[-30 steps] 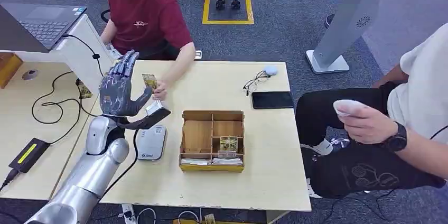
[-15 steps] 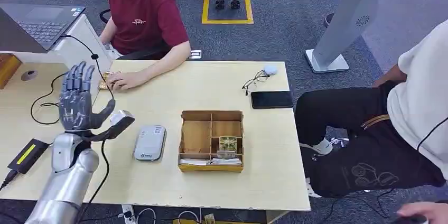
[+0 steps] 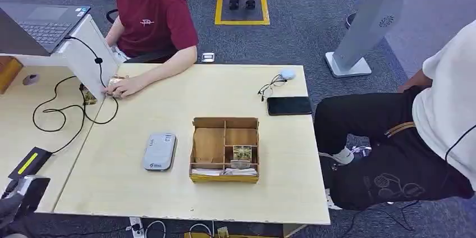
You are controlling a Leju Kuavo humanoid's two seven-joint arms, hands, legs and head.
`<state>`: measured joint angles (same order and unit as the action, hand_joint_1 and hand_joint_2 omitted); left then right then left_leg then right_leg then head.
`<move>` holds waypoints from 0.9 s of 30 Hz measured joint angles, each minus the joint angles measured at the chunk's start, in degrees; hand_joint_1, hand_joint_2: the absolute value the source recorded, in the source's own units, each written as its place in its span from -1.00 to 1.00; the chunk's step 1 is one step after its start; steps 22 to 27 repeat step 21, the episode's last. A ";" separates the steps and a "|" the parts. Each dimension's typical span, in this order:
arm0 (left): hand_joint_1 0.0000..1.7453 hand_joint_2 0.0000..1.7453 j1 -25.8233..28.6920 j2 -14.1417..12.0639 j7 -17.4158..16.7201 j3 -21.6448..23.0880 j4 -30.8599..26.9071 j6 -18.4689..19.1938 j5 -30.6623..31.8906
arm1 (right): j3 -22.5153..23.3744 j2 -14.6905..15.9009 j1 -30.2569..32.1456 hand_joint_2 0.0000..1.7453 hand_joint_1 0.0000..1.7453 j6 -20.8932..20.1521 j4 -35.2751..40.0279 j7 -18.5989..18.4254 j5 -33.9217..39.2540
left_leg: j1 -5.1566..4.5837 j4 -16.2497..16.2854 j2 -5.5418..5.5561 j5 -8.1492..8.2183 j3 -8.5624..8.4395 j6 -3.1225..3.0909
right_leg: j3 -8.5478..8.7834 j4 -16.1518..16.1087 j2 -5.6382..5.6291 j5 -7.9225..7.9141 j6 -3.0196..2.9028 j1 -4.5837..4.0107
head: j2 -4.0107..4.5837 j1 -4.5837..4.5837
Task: Pass the card to the sensor for recognition and then transmit it.
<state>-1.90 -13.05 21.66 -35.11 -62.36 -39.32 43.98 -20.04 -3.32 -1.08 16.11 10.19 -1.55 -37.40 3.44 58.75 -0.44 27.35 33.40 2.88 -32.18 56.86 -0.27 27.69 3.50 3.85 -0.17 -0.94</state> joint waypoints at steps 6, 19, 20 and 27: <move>-1.00 1.00 2.49 1.70 -0.77 -10.78 6.94 4.75 -5.89 | 1.03 -0.26 0.11 -1.00 -1.00 0.28 0.00 0.19 0.81 | 0.01 -0.05 0.04 0.02 0.01 0.01 | 0.18 0.02 0.05 0.01 0.00 -0.02 | 0.00 0.00; -1.00 1.00 2.85 8.24 -13.29 -22.96 37.27 13.93 -8.43 | 4.88 -0.28 0.31 -1.00 -1.00 -1.88 0.61 1.61 6.67 | -0.01 0.00 0.20 0.10 -0.14 0.05 | 0.22 -0.13 0.21 0.09 0.12 0.01 | 0.00 0.13; -1.00 -1.00 2.89 8.37 -13.40 -22.17 37.87 14.60 -9.36 | 5.20 -0.28 0.35 -1.00 -1.00 -2.36 0.79 1.61 7.47 | -0.01 0.00 0.20 0.10 -0.17 0.05 | 0.24 -0.13 0.21 0.09 0.12 0.01 | 0.00 0.11; -1.00 -1.00 2.99 8.67 -13.60 -21.19 38.45 15.35 -10.35 | 5.62 -0.28 0.52 -1.00 -1.00 -2.88 0.92 1.61 8.33 | 0.00 0.00 0.21 0.10 -0.18 0.05 | 0.25 -0.11 0.22 0.09 0.12 0.00 | 0.00 0.09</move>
